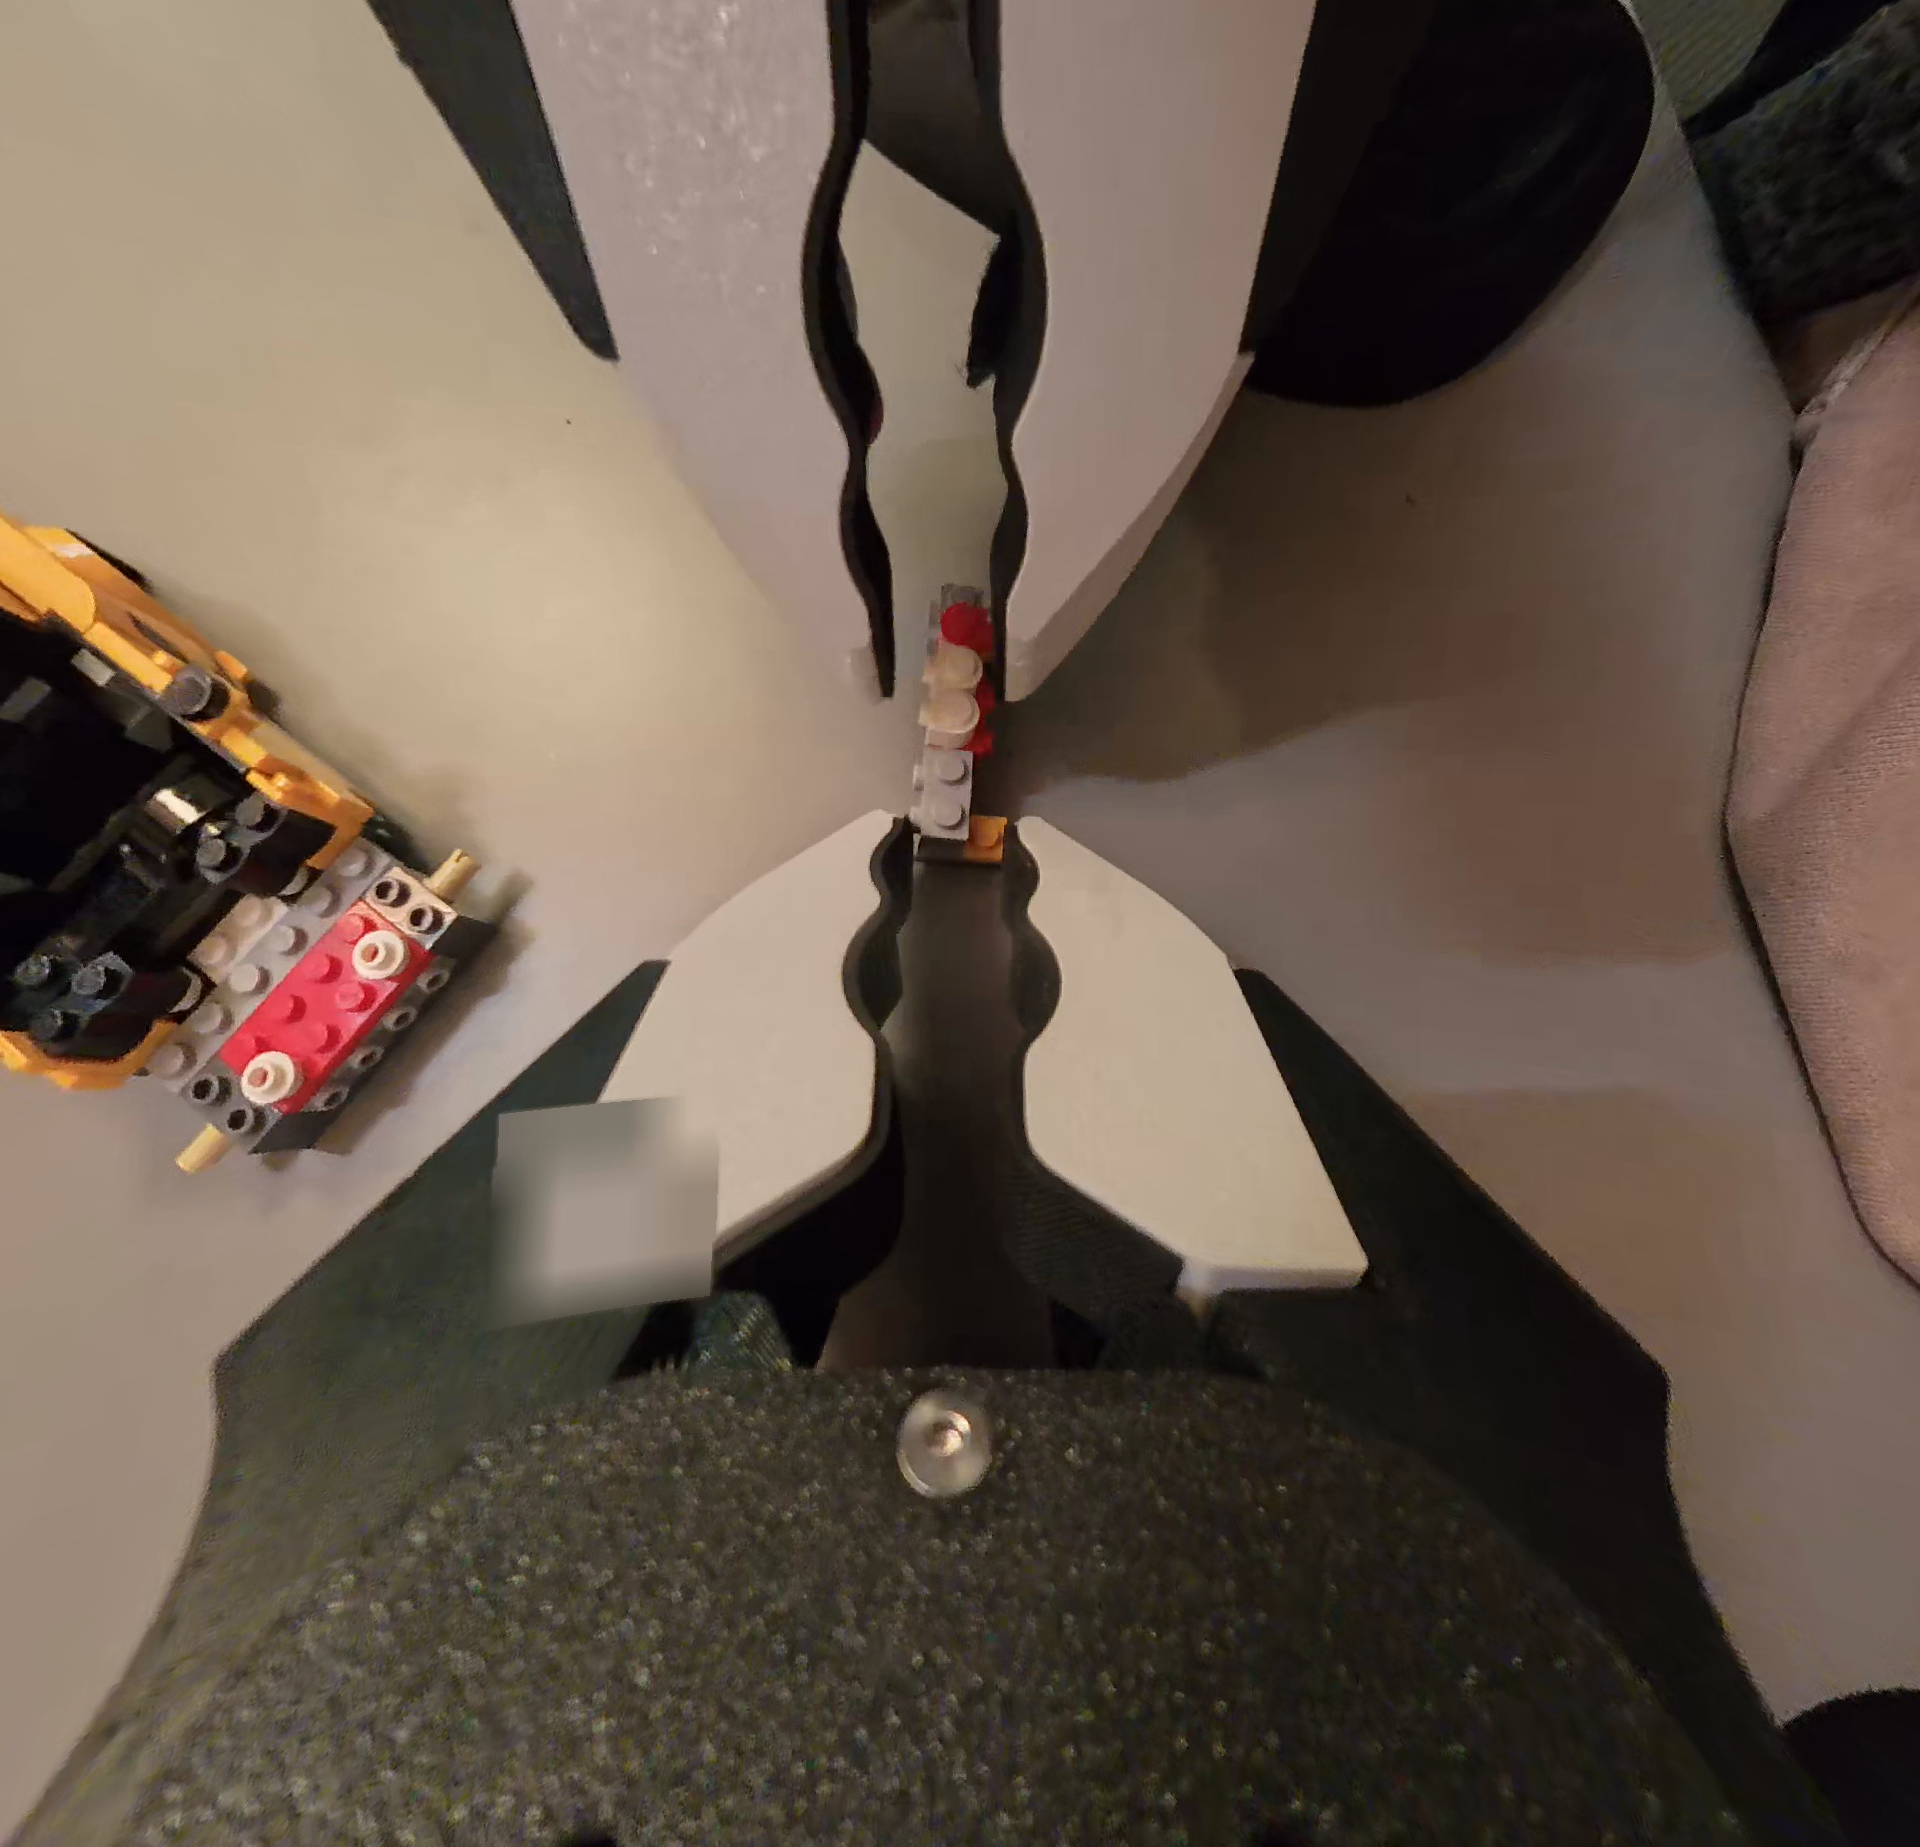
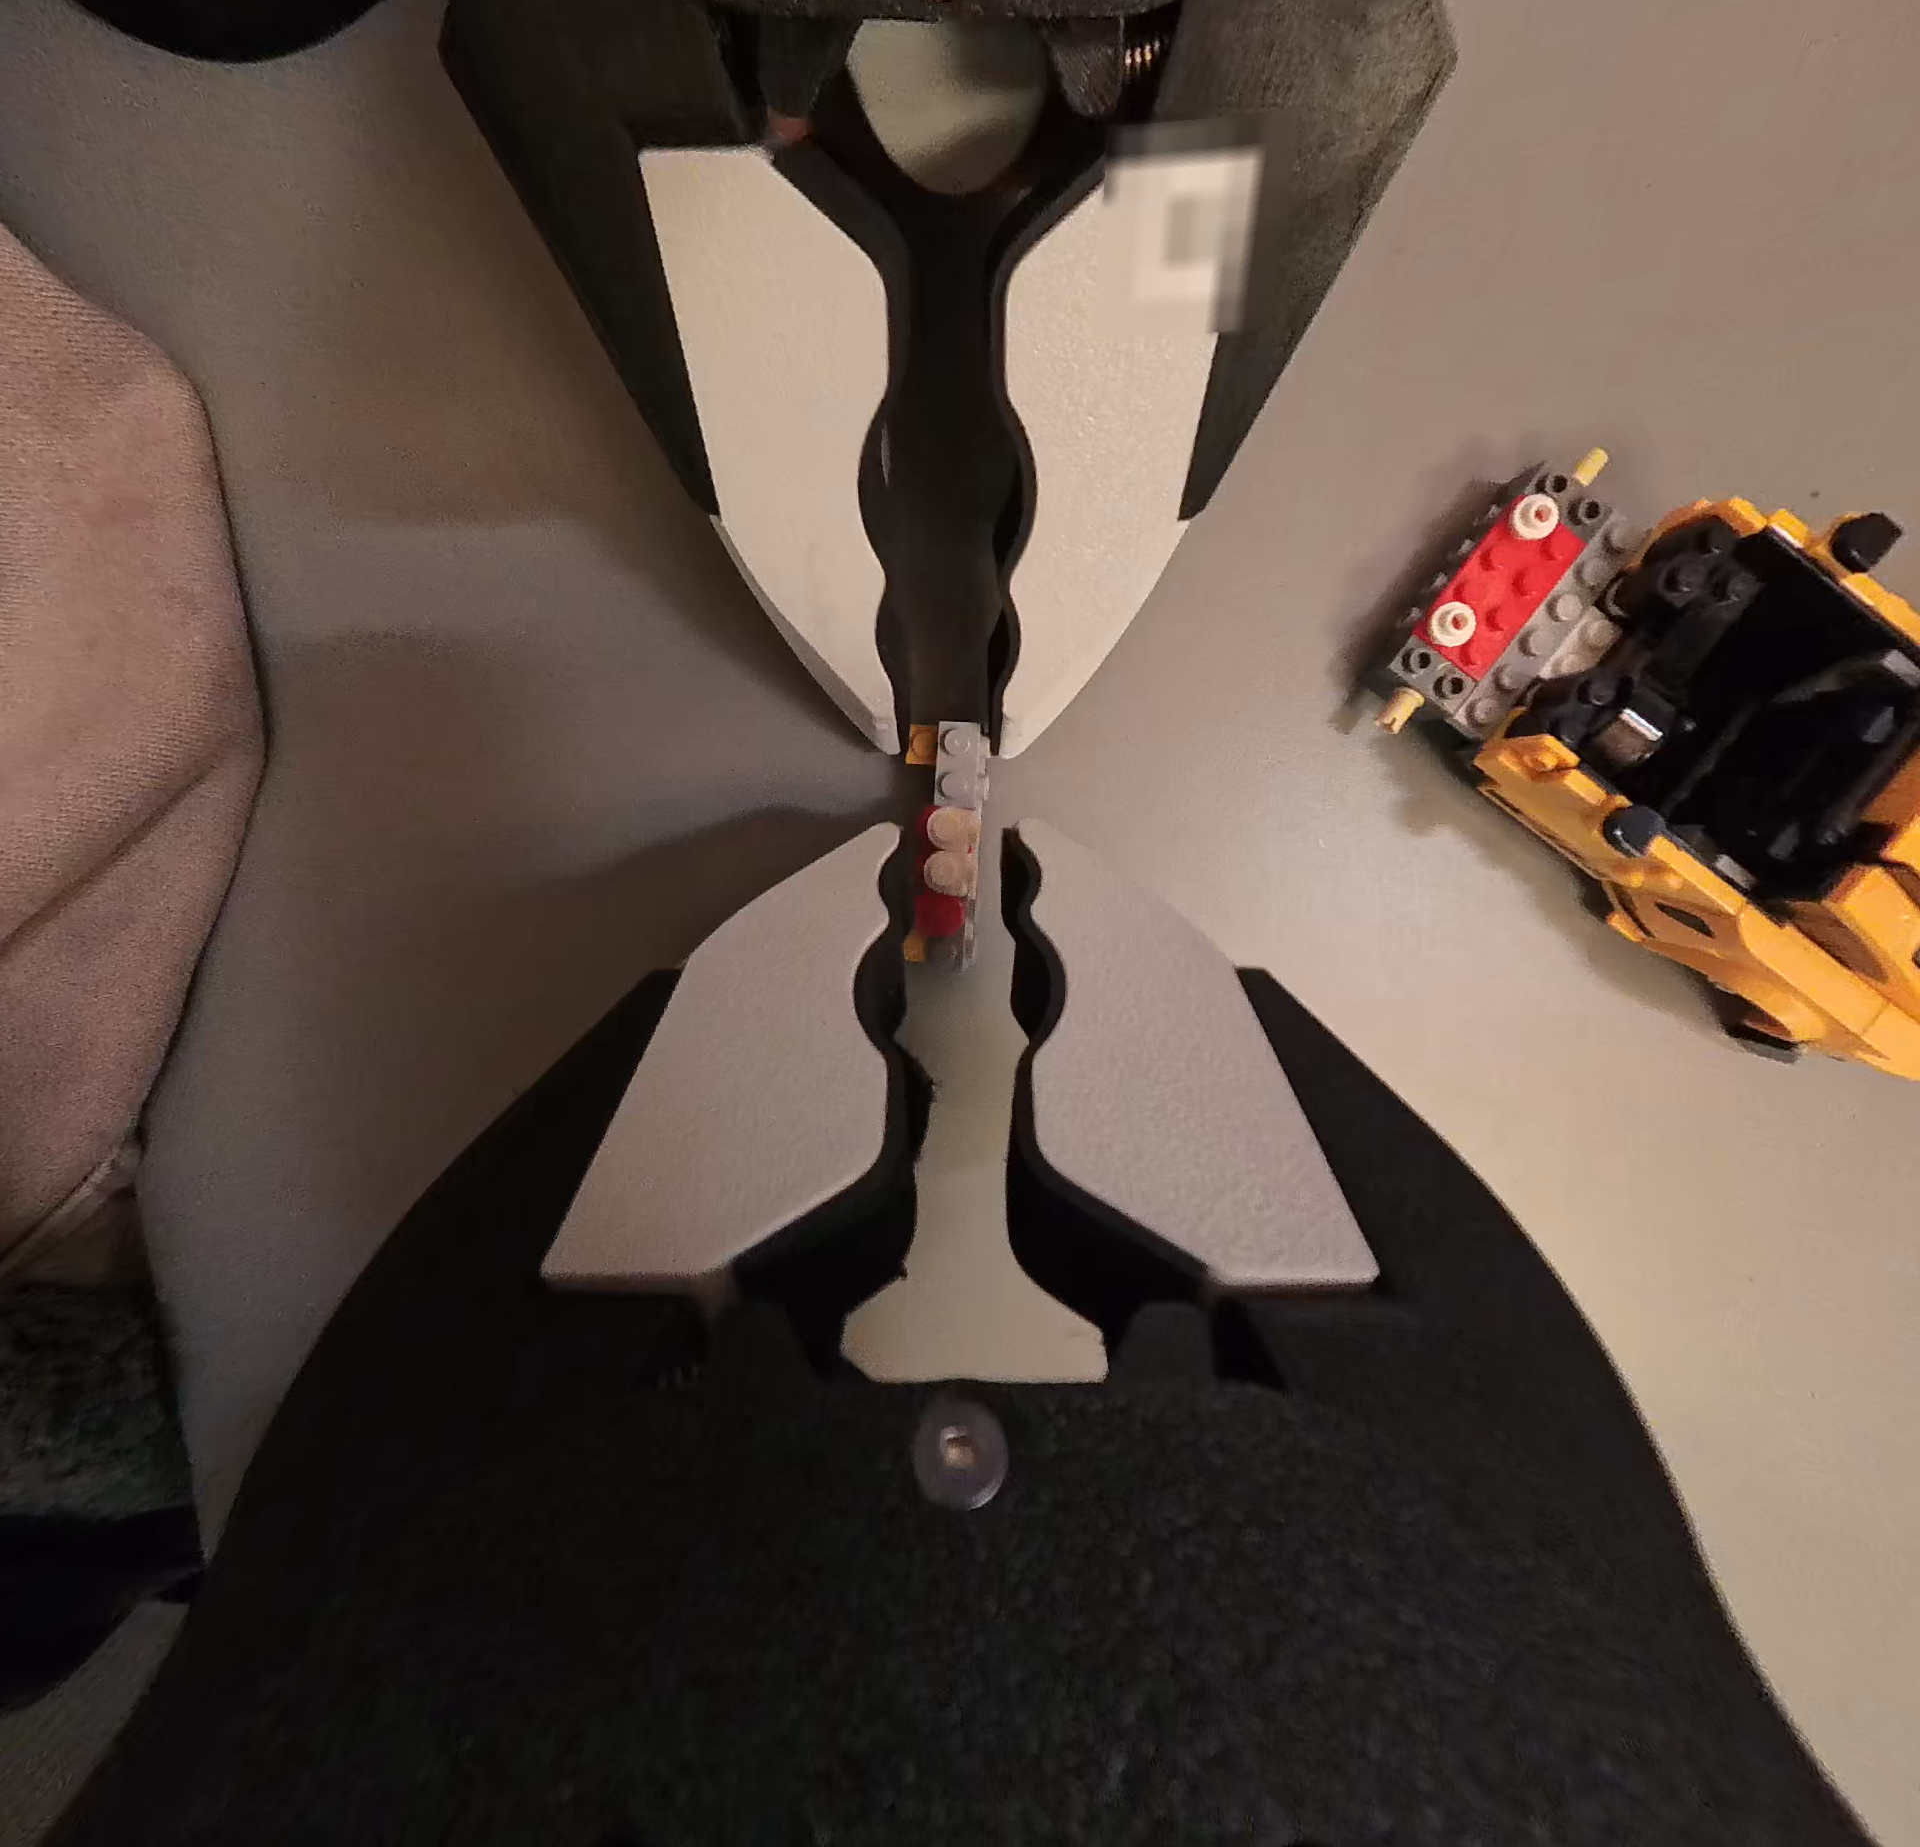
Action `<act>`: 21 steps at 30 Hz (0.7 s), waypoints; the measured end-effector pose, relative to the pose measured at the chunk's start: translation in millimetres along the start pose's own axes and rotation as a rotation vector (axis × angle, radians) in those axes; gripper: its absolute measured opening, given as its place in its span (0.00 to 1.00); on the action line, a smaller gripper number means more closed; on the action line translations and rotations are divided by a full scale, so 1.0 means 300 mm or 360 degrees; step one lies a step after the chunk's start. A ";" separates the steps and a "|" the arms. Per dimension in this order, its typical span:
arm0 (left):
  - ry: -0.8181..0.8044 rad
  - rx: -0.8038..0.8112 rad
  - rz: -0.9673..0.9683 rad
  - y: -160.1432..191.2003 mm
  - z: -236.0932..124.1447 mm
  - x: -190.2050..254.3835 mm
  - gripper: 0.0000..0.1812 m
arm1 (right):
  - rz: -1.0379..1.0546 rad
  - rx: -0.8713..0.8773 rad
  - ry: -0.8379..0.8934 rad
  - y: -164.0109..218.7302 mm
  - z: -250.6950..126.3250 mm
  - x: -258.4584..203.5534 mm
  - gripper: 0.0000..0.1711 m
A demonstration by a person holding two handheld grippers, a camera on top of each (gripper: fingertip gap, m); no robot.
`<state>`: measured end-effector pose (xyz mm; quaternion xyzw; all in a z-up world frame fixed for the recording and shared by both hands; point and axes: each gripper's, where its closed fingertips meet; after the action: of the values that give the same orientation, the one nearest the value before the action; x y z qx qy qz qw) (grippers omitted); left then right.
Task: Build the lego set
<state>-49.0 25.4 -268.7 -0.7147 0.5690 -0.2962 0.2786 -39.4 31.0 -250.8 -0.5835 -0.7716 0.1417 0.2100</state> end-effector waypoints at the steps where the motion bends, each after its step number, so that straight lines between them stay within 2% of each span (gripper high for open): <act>1: -0.0001 -0.0001 0.0001 0.000 0.000 0.000 0.09 | -0.0005 -0.0007 0.0004 0.000 0.005 -0.001 0.07; 6: 0.0008 -0.0005 -0.0004 0.001 0.000 0.003 0.09 | -0.0041 -0.0009 -0.0011 0.006 0.018 -0.007 0.05; 21: 0.0053 -0.0008 -0.0025 0.003 0.004 0.012 0.09 | -0.0430 -0.0056 -0.0169 0.013 0.021 -0.011 0.05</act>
<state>-48.0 21.7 -269.8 -0.7147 0.5688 -0.3089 0.2649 -38.5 29.1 -258.6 -0.4697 -0.8554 0.1293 0.1758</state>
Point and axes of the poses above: each gripper's, where its closed fingertips meet, z out along the fingers, y out of its underside, x = y × z across the jaws, and after that the axes turned 10 degrees about y, right-handed
